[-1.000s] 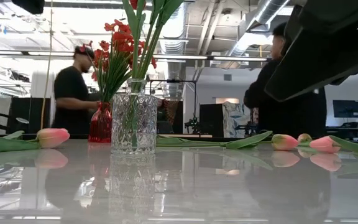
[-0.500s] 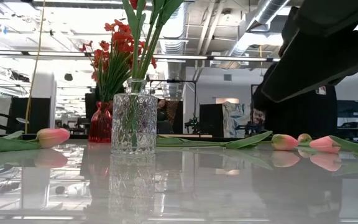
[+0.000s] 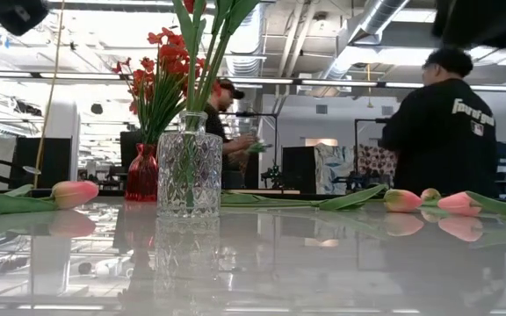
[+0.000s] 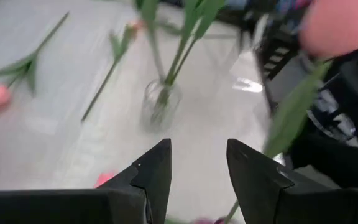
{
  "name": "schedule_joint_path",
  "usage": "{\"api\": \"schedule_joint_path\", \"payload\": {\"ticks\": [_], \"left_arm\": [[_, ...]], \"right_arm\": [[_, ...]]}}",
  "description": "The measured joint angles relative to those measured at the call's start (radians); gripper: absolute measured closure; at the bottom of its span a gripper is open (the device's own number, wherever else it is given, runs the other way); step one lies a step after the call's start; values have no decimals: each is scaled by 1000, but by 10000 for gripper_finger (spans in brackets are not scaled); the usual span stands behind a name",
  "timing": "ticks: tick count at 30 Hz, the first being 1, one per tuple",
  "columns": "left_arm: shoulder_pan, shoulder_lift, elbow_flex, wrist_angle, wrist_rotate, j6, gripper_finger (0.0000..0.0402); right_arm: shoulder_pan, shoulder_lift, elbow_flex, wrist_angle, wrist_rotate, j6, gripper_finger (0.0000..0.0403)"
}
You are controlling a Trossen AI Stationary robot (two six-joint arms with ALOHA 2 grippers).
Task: Sort flowers into vase by color
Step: Put the pink flower into the purple vase
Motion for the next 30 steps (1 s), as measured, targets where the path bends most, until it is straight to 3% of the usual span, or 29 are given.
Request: {"api": "schedule_joint_path", "payload": {"ticks": [6,13,22,30], "left_arm": [[1,6,-23,-177,-54,-187,260],[1,7,-109,-188,-35,-219,260],[1,7,-179,-174,-30,-189,260],[1,6,-179,-136,47,-162,260]], "right_arm": [[1,-109,0,-238,22,121,145],[-40,-132,-13,-633,3,333,145],[-88,-189,-289,-491,-237,509,145],[31,-179,-340,-431,-277,749,145]]}}
